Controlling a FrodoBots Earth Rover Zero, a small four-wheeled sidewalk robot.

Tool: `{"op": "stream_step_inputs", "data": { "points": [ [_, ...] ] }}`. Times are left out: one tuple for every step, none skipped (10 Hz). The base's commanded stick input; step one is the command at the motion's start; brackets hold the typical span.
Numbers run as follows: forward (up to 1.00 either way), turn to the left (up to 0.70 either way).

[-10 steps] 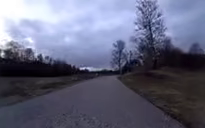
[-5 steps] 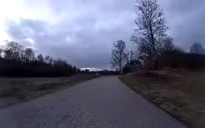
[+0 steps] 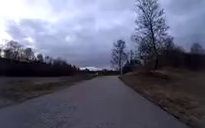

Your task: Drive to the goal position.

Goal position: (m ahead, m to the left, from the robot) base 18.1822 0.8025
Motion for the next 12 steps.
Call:
{"op": "stream_step_inputs", "data": {
  "points": [
    [0.50,0.00],
    [0.50,0.00],
    [0.50,0.00],
    [0.50,0.00],
    [0.50,0.00],
    [0.50,0.00],
    [0.50,0.00],
    [0.50,0.00],
    [0.50,0.00],
    [0.50,0.00],
    [0.50,0.00],
    [0.50,0.00]
  ]
}}
